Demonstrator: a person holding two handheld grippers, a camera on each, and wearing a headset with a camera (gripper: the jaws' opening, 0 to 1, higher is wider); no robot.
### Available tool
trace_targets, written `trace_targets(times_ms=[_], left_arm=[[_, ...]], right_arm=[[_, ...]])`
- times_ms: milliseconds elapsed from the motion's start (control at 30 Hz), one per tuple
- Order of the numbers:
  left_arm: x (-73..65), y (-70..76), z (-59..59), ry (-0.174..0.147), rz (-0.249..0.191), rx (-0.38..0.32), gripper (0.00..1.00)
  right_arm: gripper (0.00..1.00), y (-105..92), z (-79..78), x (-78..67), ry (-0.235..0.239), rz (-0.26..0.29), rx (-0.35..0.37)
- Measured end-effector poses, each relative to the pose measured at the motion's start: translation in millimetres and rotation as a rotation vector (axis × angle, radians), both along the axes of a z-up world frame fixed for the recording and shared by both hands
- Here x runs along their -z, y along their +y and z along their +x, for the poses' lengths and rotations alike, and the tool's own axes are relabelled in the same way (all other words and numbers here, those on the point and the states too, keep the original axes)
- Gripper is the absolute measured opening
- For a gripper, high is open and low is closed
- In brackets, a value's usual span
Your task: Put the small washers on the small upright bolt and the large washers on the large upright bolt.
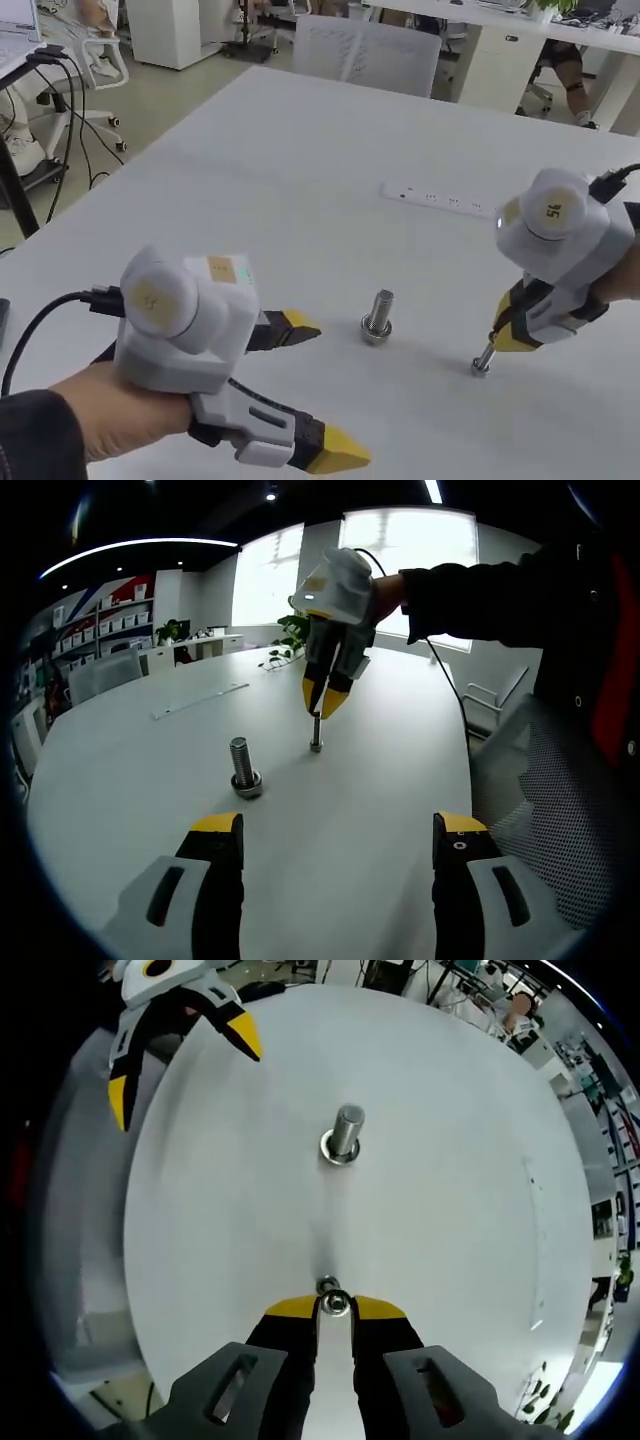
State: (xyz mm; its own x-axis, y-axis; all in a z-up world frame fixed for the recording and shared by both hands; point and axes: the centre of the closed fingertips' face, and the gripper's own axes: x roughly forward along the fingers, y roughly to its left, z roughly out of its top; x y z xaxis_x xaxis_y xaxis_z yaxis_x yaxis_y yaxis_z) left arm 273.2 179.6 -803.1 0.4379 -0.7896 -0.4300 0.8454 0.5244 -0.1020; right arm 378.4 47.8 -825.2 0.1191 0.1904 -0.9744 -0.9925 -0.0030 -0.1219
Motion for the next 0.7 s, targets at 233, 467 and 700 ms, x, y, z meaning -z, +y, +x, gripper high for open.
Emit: trace_targets(times_ms=[233, 467, 700], left_arm=[[0.9, 0.7, 0.5, 0.001, 0.001, -0.003, 0.77], [1.8, 0.9, 0.2, 0.003, 0.003, -0.005, 0.77], [3.0, 0.1, -1.0, 0.006, 0.005, -0.003, 0.77]], right_arm=[[0.13, -0.9, 1.7, 10.4, 0.009, -0.008, 0.003], [0.13, -2.3, 1.1, 24.9, 0.025, -0.011, 0.008], [0.13, -1.6, -0.7, 33.7, 0.034, -0.017, 0.011]])
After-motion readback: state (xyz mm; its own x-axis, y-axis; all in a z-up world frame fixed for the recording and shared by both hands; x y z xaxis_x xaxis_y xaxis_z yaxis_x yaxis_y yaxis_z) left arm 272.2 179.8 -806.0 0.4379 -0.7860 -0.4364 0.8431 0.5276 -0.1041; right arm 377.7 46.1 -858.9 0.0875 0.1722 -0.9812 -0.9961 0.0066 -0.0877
